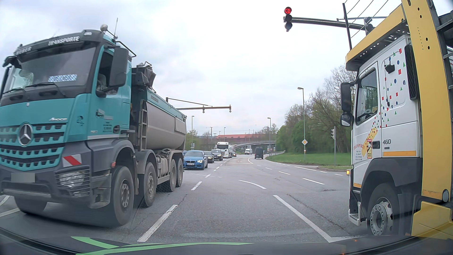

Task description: Follow the waypoints while adhering to traffic rules and regulations

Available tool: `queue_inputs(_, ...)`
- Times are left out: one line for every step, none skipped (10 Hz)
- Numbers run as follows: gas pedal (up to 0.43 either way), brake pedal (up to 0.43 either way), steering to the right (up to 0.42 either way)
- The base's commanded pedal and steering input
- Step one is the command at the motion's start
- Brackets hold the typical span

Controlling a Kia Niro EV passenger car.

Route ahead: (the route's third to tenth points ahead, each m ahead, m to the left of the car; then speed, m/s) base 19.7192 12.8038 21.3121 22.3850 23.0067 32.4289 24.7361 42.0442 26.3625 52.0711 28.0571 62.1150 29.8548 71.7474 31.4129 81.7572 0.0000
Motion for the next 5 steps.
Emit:
queue_inputs(0.000, 0.311, 0.008)
queue_inputs(0.000, 0.311, 0.008)
queue_inputs(0.000, 0.311, 0.008)
queue_inputs(0.000, 0.311, 0.008)
queue_inputs(0.000, 0.311, 0.007)
